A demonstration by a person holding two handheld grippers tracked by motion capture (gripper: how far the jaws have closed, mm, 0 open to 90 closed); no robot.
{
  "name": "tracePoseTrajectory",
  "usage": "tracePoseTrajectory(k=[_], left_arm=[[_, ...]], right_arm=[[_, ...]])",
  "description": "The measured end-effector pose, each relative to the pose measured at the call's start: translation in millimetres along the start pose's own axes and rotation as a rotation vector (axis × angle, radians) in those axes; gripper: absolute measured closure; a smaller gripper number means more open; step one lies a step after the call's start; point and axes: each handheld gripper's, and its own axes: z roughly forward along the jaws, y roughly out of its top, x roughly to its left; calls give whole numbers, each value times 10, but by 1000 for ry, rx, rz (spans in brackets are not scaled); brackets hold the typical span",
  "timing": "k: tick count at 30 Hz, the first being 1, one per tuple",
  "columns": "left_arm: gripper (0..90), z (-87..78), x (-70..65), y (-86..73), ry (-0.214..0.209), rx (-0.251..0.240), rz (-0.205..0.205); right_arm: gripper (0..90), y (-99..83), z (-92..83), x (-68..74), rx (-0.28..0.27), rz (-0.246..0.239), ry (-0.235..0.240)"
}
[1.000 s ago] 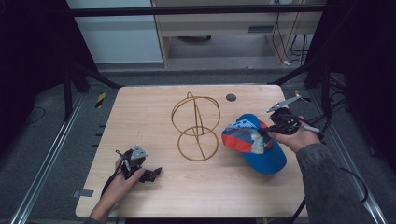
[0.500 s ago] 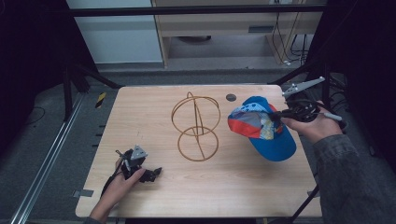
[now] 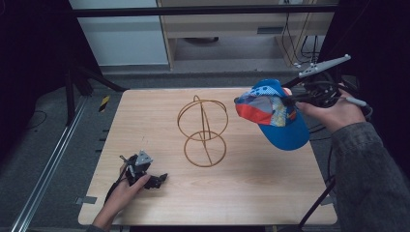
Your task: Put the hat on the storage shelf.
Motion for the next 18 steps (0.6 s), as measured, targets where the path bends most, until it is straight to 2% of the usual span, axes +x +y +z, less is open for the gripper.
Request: tracePoseTrajectory(k=[2, 7, 14, 18], left_arm=[[0, 0, 0, 0, 0, 0, 0], [0, 0, 0, 0, 0, 0, 0], [0, 1, -2, 1, 0, 1, -2], [0, 1, -4, 1, 2, 0, -4]], right_arm=[[900, 25, -13, 0, -3, -2, -1], [900, 259, -97, 44, -41, -27, -8], [900, 564, -172, 186, -81, -70, -3], [900, 707, -154, 259, -88, -92, 6]])
